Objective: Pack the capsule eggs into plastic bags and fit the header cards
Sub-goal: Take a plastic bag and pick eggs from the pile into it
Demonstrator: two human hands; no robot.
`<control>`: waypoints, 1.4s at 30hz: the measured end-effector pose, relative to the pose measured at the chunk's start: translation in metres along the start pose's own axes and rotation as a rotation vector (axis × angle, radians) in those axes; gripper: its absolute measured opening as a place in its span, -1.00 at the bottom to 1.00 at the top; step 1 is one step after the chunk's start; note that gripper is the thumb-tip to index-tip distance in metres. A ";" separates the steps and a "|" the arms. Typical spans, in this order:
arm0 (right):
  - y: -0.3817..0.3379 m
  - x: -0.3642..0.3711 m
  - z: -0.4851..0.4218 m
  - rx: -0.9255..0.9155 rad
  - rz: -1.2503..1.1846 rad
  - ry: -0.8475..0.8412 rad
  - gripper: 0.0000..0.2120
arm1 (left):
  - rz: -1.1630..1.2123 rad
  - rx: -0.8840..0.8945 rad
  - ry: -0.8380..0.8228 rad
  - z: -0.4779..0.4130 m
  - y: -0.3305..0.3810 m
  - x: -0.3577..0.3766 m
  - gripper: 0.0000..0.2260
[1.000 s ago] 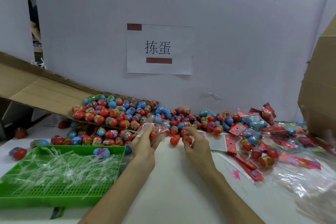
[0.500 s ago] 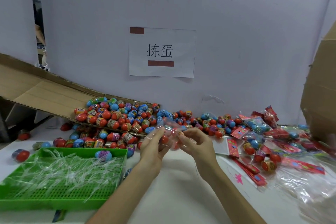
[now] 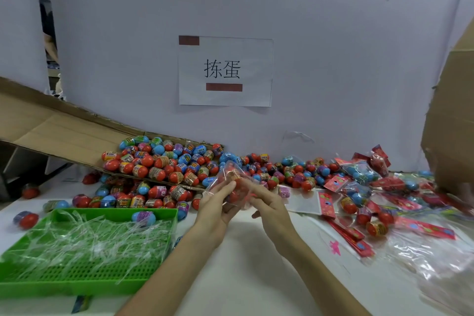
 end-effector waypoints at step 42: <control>0.007 -0.029 -0.027 0.003 0.239 0.255 -0.59 | 0.139 -0.010 0.120 0.001 0.008 -0.012 -0.70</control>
Point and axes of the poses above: each hand's wrist, its own z-axis away from the middle knuckle, its own x-axis out of the palm, y = z × x, the point moved 10 cm from there along -z, towards the middle knuckle, and after that the axes turned 3 degrees about -y, right-handed, at the moved point
